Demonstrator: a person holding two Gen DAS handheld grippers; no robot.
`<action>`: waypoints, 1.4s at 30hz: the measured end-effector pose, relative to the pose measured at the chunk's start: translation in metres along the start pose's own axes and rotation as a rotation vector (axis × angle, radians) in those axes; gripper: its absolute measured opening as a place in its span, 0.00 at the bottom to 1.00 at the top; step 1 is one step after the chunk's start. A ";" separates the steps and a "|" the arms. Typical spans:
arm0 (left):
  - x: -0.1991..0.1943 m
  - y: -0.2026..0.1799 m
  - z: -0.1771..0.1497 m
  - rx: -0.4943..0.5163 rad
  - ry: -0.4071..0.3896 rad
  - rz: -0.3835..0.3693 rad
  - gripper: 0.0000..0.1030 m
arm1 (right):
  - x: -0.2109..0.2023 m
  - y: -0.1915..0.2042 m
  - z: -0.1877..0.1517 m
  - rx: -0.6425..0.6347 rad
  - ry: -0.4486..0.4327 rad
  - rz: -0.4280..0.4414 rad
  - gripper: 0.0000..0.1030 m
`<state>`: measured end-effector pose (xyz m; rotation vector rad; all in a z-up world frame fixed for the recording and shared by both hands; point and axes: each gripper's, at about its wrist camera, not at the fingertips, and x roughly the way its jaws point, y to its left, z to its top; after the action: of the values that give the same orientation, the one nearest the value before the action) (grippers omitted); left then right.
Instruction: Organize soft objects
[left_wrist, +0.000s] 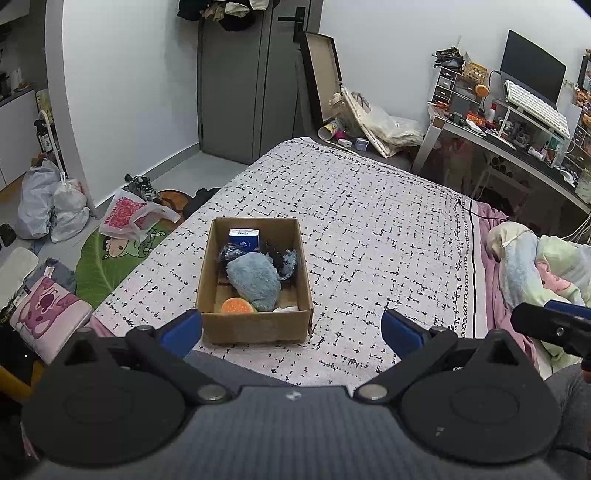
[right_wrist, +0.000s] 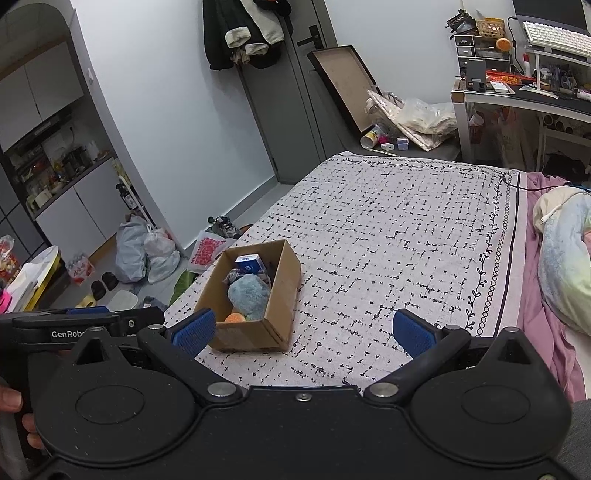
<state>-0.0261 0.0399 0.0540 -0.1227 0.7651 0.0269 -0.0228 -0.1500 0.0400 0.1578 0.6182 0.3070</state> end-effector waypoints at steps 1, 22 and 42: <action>0.000 0.000 0.000 0.001 0.001 -0.001 0.99 | 0.001 0.000 0.000 -0.001 0.001 -0.001 1.00; 0.009 -0.002 0.000 -0.008 0.021 -0.009 0.99 | 0.008 -0.005 -0.003 0.001 0.020 -0.021 1.00; 0.015 -0.010 -0.004 0.006 0.019 0.002 0.99 | 0.013 -0.015 -0.009 0.020 0.027 -0.022 1.00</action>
<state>-0.0169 0.0290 0.0419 -0.1172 0.7844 0.0252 -0.0150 -0.1590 0.0220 0.1663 0.6493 0.2822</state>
